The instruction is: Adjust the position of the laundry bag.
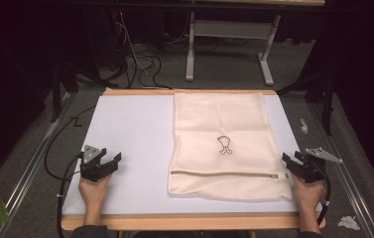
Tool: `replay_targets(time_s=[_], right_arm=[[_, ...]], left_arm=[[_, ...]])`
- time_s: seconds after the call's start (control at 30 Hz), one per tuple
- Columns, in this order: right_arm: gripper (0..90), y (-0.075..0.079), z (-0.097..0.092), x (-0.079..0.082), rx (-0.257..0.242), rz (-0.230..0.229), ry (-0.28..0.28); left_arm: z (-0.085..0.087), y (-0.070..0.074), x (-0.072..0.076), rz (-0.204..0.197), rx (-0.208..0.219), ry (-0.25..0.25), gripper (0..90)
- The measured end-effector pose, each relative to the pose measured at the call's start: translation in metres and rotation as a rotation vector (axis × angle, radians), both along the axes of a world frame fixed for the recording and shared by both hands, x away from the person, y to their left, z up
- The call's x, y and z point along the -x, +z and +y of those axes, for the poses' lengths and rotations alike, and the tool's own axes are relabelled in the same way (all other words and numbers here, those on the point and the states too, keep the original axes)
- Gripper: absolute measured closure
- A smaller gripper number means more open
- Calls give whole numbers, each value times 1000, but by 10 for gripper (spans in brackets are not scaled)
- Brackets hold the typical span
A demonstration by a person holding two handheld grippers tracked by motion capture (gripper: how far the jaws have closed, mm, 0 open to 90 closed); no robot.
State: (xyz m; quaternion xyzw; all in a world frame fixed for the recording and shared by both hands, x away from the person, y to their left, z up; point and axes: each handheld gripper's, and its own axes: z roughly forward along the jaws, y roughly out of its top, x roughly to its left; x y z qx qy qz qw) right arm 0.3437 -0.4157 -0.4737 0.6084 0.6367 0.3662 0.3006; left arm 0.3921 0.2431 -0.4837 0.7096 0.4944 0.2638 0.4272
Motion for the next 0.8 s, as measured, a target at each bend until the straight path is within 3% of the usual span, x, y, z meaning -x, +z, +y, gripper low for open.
replay_targets(time_s=[0.5,0.67,0.8], right_arm=[[460,0,-1,-1,-6,6,14],[450,0,0,-2,0,19,13],[449,0,-1,-3,-5,23,15]], left_arm=[[0,0,-1,14,4,-26,370],[1,1,-4,41,4,-18,395],[1,1,-5,40,3,-3,397]])
